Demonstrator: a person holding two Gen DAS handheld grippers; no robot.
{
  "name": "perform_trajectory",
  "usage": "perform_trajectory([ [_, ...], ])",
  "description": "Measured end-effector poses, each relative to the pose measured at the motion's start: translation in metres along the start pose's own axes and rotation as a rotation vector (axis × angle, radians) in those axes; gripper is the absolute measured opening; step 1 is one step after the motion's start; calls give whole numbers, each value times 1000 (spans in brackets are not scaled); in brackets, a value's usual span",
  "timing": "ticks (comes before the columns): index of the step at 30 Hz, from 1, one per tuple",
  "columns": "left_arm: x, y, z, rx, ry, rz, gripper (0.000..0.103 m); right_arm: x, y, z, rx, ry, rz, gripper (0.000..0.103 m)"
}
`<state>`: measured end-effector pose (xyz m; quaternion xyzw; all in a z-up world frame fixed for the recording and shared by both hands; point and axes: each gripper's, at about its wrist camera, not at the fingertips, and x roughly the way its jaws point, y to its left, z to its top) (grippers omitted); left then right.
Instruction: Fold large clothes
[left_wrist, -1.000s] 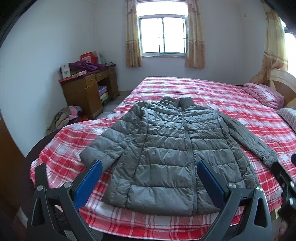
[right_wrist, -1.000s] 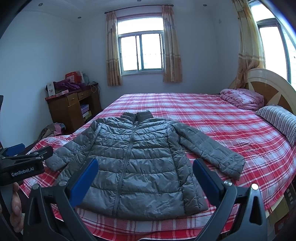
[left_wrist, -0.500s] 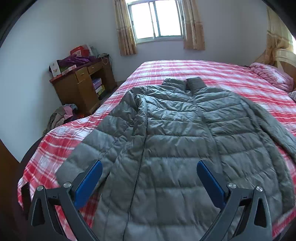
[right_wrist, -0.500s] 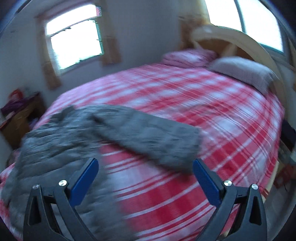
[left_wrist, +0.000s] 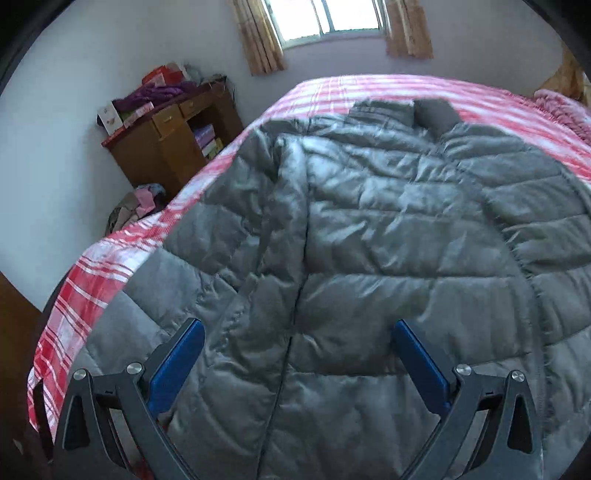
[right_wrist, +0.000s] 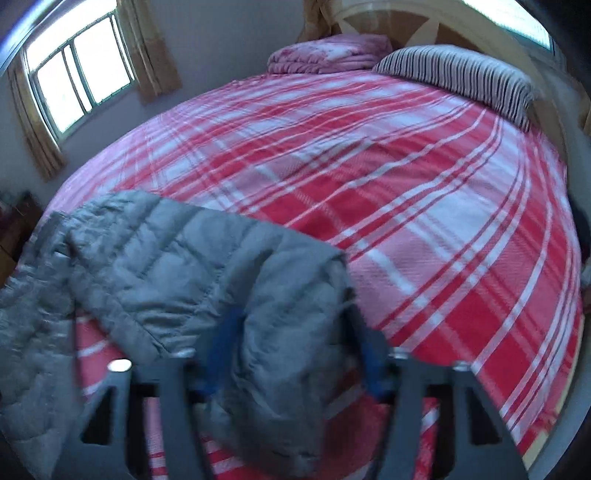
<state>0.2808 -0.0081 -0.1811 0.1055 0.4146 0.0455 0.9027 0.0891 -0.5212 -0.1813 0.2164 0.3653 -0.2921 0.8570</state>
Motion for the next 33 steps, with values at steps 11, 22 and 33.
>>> perform_trajectory([
  [11,-3,8,-4,31,-4,-59,102,-4,-10,22,-69,-61,-76,20],
  [22,-35,36,30,18,-91,-21,102,-88,155,55,-358,-300,115,16],
  [33,-21,71,27,-44,-63,8,102,-78,348,-43,-678,-313,328,20],
])
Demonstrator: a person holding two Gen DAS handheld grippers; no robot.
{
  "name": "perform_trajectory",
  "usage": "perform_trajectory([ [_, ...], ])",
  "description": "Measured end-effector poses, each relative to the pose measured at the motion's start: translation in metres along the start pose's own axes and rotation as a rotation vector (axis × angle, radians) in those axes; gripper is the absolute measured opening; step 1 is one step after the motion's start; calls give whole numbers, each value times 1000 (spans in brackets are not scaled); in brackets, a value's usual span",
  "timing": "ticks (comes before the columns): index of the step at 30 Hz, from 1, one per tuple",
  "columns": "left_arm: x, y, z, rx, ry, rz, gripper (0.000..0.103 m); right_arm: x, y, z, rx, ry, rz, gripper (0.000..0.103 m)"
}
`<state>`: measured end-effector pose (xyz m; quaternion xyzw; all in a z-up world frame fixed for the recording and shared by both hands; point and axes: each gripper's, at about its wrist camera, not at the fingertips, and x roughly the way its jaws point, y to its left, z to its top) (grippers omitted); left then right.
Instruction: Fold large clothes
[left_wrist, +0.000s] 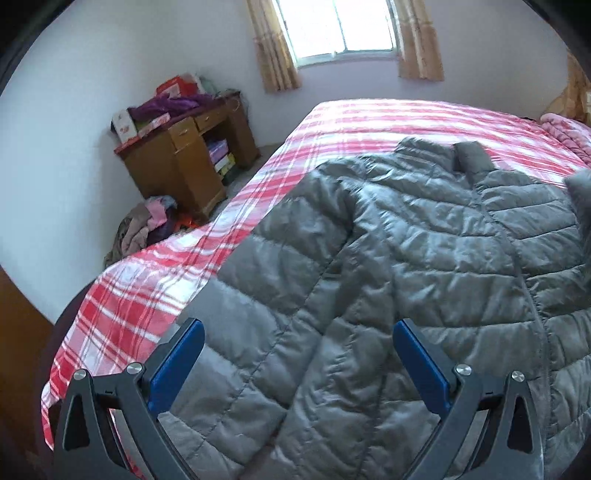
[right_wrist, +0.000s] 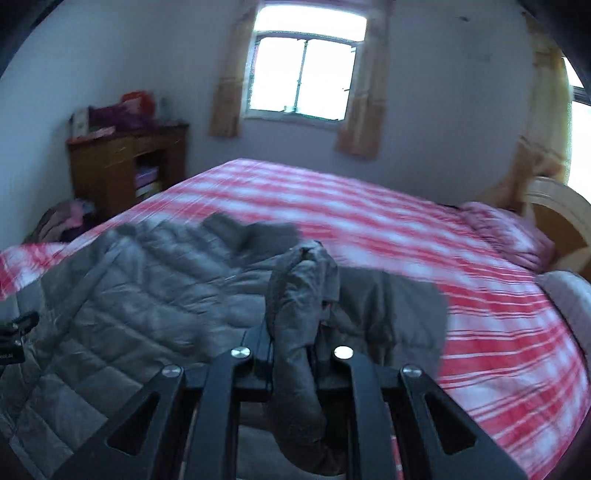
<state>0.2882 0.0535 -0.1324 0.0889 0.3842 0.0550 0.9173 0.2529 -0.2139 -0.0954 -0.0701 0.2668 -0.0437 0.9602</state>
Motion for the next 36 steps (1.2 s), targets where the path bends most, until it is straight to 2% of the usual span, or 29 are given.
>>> perform_trajectory([
  [1,2,4,-1,-9,9,1,102,11,13,-6,-14,12,24,25],
  [3,6,11,-2,-21,19,12,102,23,37,-17,-42,45,101,68],
  [5,6,17,-1,-36,17,11,102,11,50,-30,-65,14,177,78],
  [8,3,18,9,-66,21,-37,102,-17,48,-41,-78,-10,250,79],
  [10,-1,6,19,-65,16,-93,102,-36,34,-49,-52,-30,273,89],
  [12,-5,-17,29,-45,10,-169,102,-51,12,-58,-20,-68,242,100],
  [14,-5,-43,37,-18,20,-227,102,-55,-15,-72,12,-86,138,101],
  [17,1,-96,46,43,43,-292,102,-43,-48,-84,27,-17,-10,101],
  [20,15,-144,46,98,87,-331,102,-29,-72,-105,74,44,-63,101],
  [22,29,-172,42,135,113,-326,99,-24,-78,-114,87,62,-72,101],
  [23,33,-181,40,150,117,-329,93,-19,-78,-119,91,75,-76,101],
  [24,38,-190,38,169,131,-340,69,-23,-84,-124,93,85,-76,101],
  [25,41,-194,37,176,144,-359,39,-22,-87,-130,91,100,-73,101],
  [26,41,-196,37,178,156,-387,27,-21,-86,-134,87,112,-70,101],
  [27,36,-195,39,178,140,-387,22,-18,-89,-137,87,131,-72,101],
  [31,12,-174,50,196,21,-321,22,-17,-100,-145,117,190,-52,102],
  [36,3,-128,54,190,-42,-247,22,-13,-105,-151,146,217,-33,103],
])
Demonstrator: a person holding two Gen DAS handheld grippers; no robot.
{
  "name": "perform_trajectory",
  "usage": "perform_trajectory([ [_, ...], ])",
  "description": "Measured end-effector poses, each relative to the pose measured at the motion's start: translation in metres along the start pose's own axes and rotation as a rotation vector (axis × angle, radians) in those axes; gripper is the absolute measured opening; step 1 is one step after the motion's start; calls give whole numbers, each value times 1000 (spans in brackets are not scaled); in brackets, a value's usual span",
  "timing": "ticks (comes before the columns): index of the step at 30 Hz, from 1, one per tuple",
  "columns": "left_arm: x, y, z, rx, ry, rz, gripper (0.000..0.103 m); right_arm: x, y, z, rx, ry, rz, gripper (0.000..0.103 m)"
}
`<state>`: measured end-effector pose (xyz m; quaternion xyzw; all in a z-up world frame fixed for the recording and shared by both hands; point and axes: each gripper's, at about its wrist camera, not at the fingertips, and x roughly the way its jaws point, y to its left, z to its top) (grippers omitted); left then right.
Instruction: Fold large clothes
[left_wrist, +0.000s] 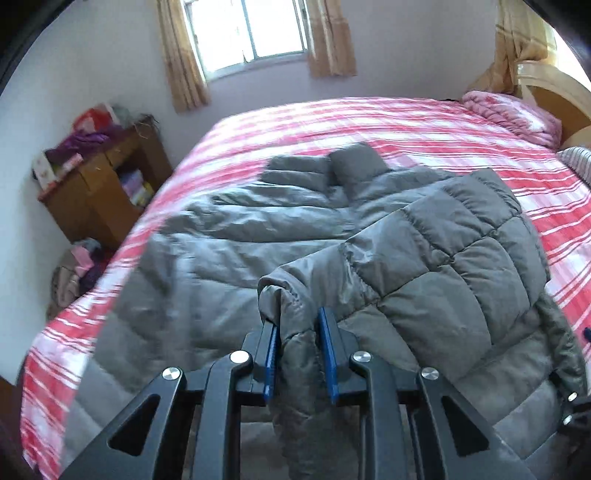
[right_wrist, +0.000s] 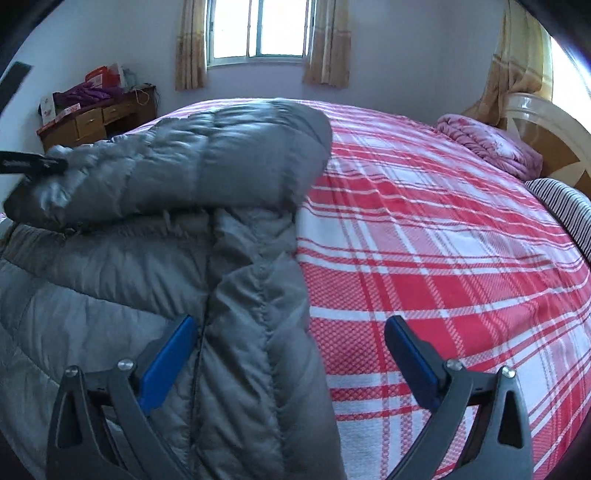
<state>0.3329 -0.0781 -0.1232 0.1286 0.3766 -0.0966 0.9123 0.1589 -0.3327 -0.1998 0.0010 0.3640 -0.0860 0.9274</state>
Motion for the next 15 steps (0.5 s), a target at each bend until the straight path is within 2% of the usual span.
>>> perform_trajectory([
  [4,10,12,-19,12,38,33,22,2,2,0,-8,15,-2,103],
  [6,17,9,-28,26,68,43,27,3,2,-1,-6,25,4,103],
  [8,23,8,-34,40,90,102,45,4,0,1,5,47,27,103],
  [9,23,8,-33,48,79,143,59,4,-2,2,10,56,39,103],
  [10,20,12,-32,51,59,167,67,2,-5,4,15,68,58,103],
  [11,13,16,-30,50,24,194,70,-4,-7,7,13,80,70,103],
  [13,0,25,-22,36,-35,241,86,-18,-14,17,12,63,77,103],
  [15,-13,33,-13,2,-92,265,90,-38,-21,33,21,11,95,103],
])
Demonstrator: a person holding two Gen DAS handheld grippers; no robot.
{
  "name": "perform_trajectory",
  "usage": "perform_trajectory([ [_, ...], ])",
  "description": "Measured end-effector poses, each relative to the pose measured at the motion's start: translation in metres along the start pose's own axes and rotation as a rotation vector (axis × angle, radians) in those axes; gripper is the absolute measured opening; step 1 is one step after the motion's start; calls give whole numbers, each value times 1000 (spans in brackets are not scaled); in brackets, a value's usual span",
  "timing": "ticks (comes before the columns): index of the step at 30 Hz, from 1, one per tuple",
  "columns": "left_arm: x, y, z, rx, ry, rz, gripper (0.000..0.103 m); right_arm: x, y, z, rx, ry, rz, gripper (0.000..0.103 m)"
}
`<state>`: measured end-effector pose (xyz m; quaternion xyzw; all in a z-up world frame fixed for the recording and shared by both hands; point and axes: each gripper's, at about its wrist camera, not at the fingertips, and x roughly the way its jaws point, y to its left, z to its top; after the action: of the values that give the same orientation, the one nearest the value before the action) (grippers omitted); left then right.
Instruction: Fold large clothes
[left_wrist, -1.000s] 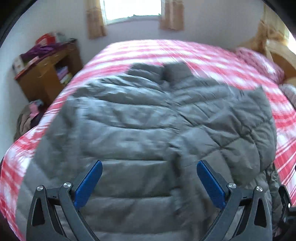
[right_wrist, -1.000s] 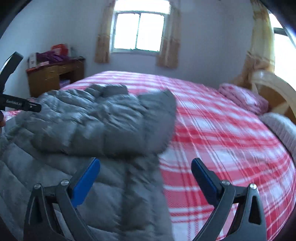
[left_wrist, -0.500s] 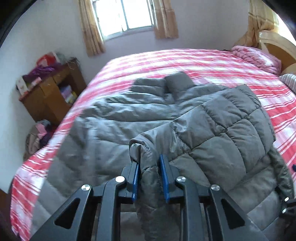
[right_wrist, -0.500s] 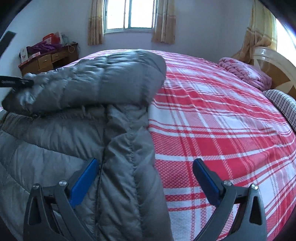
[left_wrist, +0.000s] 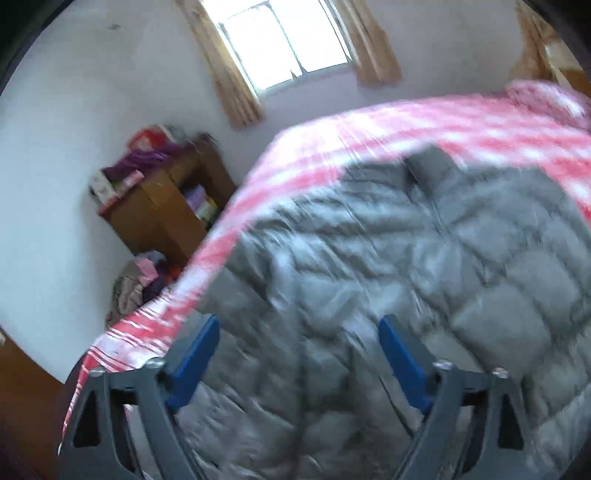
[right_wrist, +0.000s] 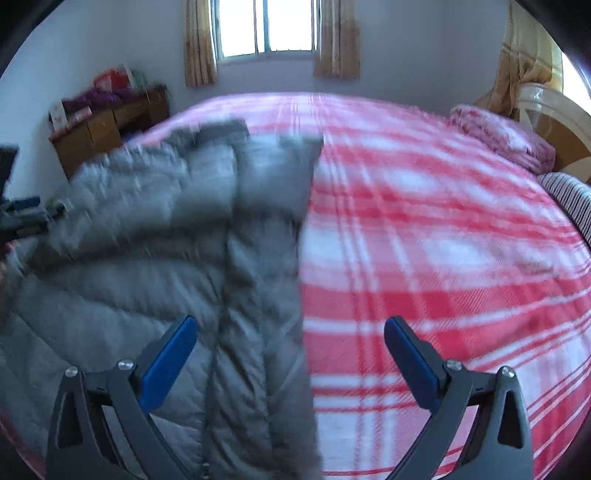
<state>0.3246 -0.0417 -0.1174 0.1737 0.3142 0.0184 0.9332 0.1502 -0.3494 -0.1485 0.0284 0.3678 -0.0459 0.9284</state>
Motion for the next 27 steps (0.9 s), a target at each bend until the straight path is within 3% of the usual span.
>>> perform_trajectory([
  [4,-4,4,19,-82,-27,1,91,-18,-3,48,3,-107,-6,103],
  [7,10,-14,23,-109,-3,-44,91,4,5,82,-6,-148,-41,96],
  [10,33,-42,18,-75,18,-9,91,44,19,102,-30,-155,-35,87],
  [14,70,-63,4,-26,79,38,91,103,41,105,-37,-74,31,83],
  [17,87,-62,-5,-23,108,54,91,130,52,98,-58,-17,31,83],
  [27,110,-64,-13,-23,157,38,98,158,45,81,-34,99,50,86],
])
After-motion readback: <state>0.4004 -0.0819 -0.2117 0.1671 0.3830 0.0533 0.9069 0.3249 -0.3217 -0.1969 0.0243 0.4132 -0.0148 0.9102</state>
